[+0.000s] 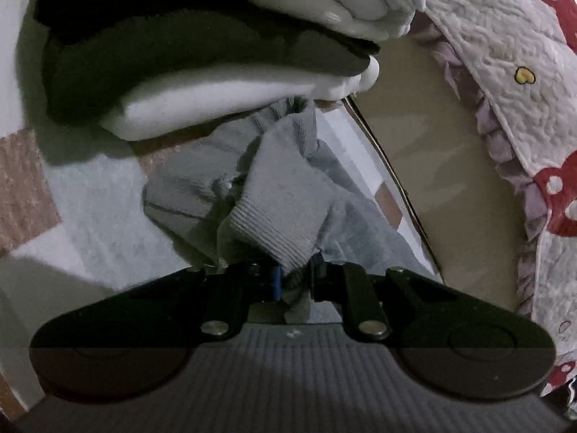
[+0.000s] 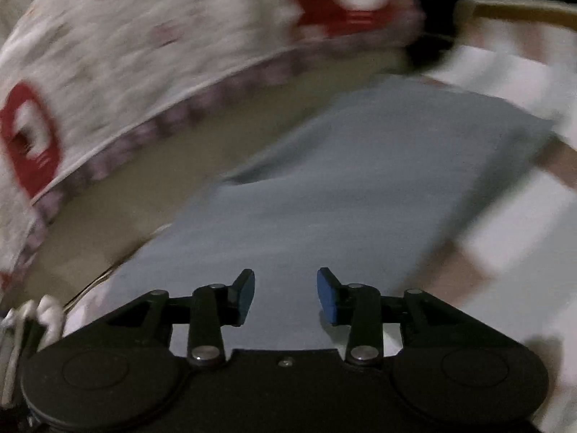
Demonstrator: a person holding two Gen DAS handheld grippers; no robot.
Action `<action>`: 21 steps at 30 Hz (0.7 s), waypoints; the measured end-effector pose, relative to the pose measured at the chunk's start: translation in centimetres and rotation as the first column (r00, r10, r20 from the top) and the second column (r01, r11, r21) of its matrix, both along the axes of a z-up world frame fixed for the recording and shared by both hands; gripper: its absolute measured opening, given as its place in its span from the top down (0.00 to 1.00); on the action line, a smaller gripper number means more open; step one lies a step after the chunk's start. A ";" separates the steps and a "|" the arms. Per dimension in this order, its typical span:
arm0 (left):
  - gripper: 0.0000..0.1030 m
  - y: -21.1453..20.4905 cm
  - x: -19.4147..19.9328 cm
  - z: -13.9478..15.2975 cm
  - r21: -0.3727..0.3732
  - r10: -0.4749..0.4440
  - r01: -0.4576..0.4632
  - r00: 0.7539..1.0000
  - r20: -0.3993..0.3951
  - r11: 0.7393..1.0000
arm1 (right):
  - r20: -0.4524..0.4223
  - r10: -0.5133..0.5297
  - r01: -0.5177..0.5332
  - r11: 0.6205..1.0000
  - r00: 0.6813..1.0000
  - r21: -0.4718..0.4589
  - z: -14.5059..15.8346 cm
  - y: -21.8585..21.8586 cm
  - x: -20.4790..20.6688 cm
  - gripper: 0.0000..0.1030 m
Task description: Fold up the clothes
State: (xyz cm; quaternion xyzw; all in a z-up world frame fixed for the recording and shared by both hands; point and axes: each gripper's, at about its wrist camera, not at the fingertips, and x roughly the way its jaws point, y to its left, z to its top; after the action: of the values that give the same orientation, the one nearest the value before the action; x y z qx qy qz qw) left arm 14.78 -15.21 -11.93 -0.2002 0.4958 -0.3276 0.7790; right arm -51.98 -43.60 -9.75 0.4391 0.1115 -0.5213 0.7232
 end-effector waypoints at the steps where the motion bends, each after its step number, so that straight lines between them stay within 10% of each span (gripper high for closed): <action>1: 0.86 -0.3 -0.3 0.2 0.022 -0.012 0.012 0.999 0.030 1.000 | 0.019 -0.030 0.030 0.999 0.999 0.024 -0.6 -0.4 -2.2 0.56; 10: 0.85 -0.7 -0.5 -0.7 0.034 -0.017 0.015 0.999 0.051 0.999 | 0.277 -0.080 0.087 0.996 0.957 -0.012 -2.4 -4.6 -12.1 0.54; 17: 0.85 -0.8 -0.3 -1.2 0.033 -0.039 0.037 0.997 0.066 0.999 | 0.016 -0.177 0.177 0.984 0.984 -0.014 -2.8 -12.7 -14.2 0.41; 21: 0.85 -1.0 -0.3 -1.4 0.038 -0.048 0.045 0.995 0.083 0.998 | 0.113 -0.134 0.123 0.988 0.985 0.096 -5.6 -14.8 -14.5 0.41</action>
State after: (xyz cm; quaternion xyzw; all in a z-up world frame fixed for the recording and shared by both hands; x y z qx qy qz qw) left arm 14.44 -16.22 -13.30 -0.1607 0.4730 -0.3447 0.7947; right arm -66.48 -58.39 -15.37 0.5073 0.0624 -0.5343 0.6733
